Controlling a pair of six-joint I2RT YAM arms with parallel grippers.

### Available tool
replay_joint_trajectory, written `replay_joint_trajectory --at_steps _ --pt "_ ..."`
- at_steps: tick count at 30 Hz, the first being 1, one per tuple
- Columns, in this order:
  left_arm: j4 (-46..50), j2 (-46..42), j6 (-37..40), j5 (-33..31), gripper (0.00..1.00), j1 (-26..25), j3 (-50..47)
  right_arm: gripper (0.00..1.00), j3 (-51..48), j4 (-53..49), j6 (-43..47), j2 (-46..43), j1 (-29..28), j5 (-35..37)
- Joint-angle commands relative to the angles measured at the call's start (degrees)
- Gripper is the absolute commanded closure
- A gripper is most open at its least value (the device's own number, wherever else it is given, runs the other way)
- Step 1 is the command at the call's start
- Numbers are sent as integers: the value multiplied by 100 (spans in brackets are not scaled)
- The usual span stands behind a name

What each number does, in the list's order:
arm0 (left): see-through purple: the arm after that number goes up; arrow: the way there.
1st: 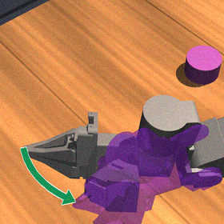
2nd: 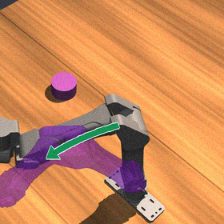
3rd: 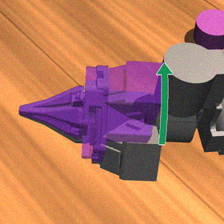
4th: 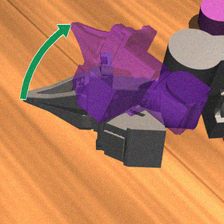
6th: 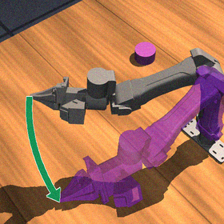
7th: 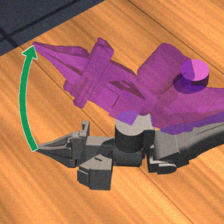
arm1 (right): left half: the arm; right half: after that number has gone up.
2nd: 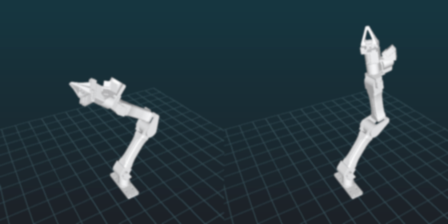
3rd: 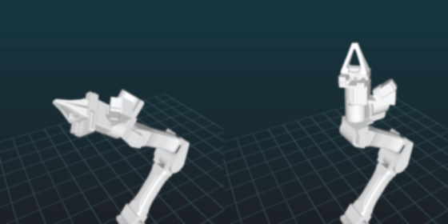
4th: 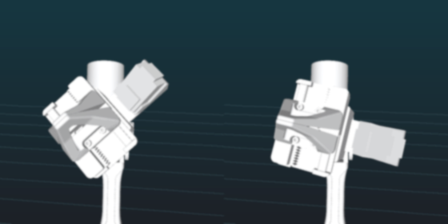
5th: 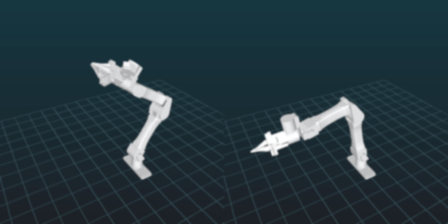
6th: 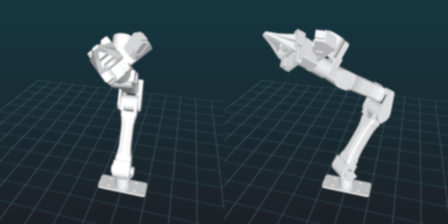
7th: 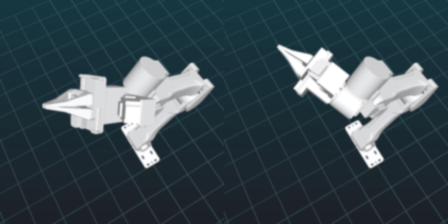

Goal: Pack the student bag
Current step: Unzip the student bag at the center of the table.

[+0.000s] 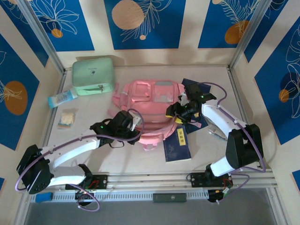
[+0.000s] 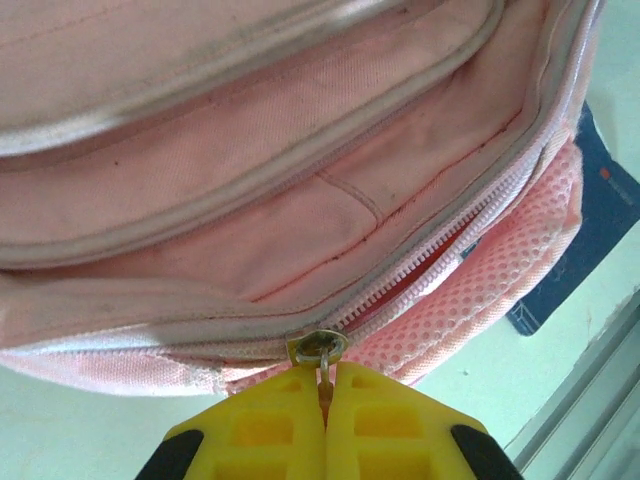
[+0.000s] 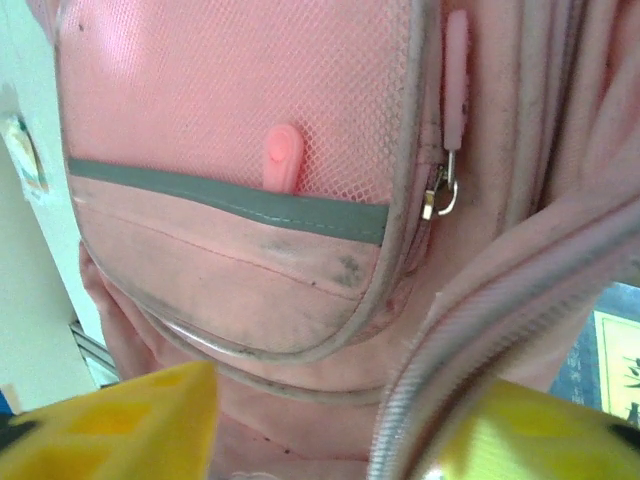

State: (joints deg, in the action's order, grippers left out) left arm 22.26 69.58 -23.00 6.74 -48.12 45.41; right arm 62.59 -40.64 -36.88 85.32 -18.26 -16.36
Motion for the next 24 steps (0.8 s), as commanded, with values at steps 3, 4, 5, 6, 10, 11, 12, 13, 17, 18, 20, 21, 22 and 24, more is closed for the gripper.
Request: replay_joint_trajectory --at_steps 3,4,5,6,10,11,12,13,17,18,20,21,22,24 --pt "-616 163 -555 -118 100 -56 -35 16 -252 -463 -313 -681 11 169" --pt "-656 181 -567 -95 100 -90 -25 12 -362 -573 -353 -809 28 239" --pt "-672 212 -574 -92 100 -125 -8 9 -491 -654 -444 -965 59 277" --pt "-655 246 -558 -103 100 -158 18 7 -663 -656 -576 -1124 87 248" --pt "-630 330 -564 -148 100 -224 73 1 -1345 -197 -1540 -1601 -288 -40" --pt "-659 320 -590 -148 100 -242 73 1 -1456 -75 -1842 -1648 -512 53" --pt "-700 317 -599 -140 100 -267 65 1 -1560 107 -2110 -1654 -724 87" --pt "-720 312 -598 -140 100 -283 71 1 -1640 287 -2340 -1638 -852 108" --pt "-682 303 -672 -217 100 -309 60 1 -1801 1156 -3187 -1411 -1325 417" --pt "-694 287 -711 -211 100 -320 48 1 -1736 1268 -3296 -1318 -1476 624" --pt "-783 270 -728 -150 100 -353 8 1 -1607 1331 -3393 -1028 -1676 1016" --pt "-788 275 -745 -169 100 -371 3 0 -1563 1443 -3435 -835 -1681 978" --pt "-770 274 -744 -186 100 -389 3 3 -1552 1630 -3425 -686 -1681 876" --pt "-768 275 -745 -222 100 -400 -31 9 -1388 1754 -3299 -408 -1809 1003"
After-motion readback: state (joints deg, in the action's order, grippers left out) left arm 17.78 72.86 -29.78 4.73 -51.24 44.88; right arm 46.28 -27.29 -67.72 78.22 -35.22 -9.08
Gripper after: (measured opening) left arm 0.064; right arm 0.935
